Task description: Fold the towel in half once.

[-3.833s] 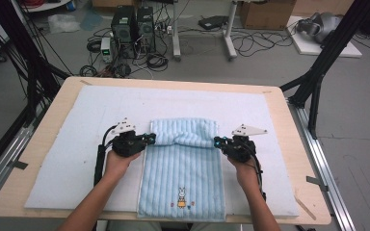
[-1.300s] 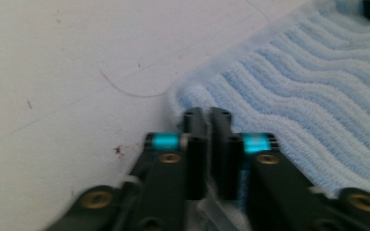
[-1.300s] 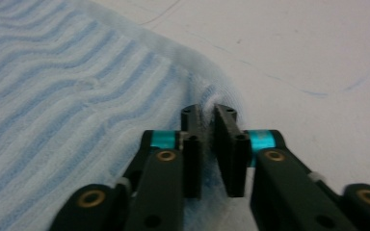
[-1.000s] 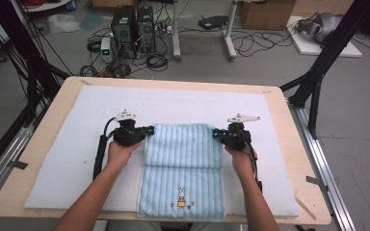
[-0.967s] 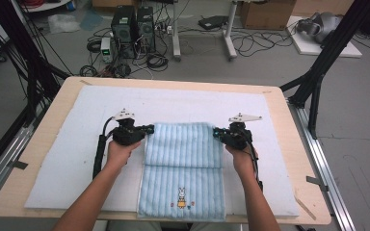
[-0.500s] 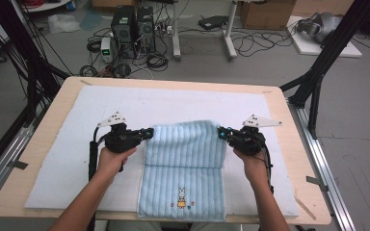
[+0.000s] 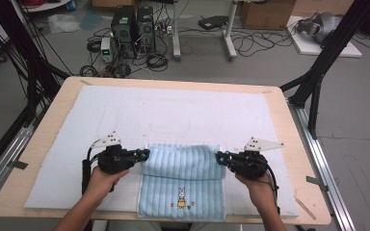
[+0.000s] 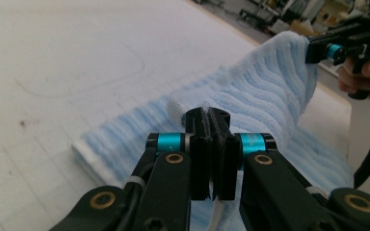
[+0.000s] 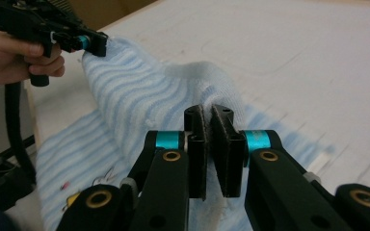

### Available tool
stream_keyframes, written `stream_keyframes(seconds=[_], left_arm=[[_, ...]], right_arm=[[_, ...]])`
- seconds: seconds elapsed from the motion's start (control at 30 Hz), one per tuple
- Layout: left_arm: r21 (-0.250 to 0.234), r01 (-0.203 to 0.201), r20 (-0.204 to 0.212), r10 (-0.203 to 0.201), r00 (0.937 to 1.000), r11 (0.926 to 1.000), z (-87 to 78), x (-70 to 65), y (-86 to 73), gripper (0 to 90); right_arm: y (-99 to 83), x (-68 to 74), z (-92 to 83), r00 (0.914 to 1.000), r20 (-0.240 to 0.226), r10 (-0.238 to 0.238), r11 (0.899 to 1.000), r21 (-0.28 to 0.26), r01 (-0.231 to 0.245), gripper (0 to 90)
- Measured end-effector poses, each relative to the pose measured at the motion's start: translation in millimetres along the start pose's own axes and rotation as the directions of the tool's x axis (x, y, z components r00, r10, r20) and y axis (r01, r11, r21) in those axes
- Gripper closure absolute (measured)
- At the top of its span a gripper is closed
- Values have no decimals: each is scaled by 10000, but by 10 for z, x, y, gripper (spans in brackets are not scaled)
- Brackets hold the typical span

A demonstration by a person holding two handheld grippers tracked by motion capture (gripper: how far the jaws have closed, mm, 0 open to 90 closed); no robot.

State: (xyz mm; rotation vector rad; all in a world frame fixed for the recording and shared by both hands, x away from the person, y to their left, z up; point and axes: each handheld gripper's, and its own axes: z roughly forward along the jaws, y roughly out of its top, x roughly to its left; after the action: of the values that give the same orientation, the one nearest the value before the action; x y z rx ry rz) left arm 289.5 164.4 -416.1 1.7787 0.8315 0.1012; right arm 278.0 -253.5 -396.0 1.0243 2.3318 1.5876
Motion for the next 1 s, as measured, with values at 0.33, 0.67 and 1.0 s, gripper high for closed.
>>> stream_keyframes(seconds=[0.33,0.67,1.0], left_arm=[[843,167,190,-183,9997,9963,39,-29,-246,865],[360,1067,-778,-1036,9916,9936,40,196,-177,494],[736,1014,-1757,-872,9806,9921,260,378,-126,533]], right_arm=[[-373,9,41,9994,-48,346,9903,1347,-337,843],[-326,-93,15,9951,549,817,9945,613,-851,686],[-251,-352,246,9725,2165,855,9900,912,-1074,604]])
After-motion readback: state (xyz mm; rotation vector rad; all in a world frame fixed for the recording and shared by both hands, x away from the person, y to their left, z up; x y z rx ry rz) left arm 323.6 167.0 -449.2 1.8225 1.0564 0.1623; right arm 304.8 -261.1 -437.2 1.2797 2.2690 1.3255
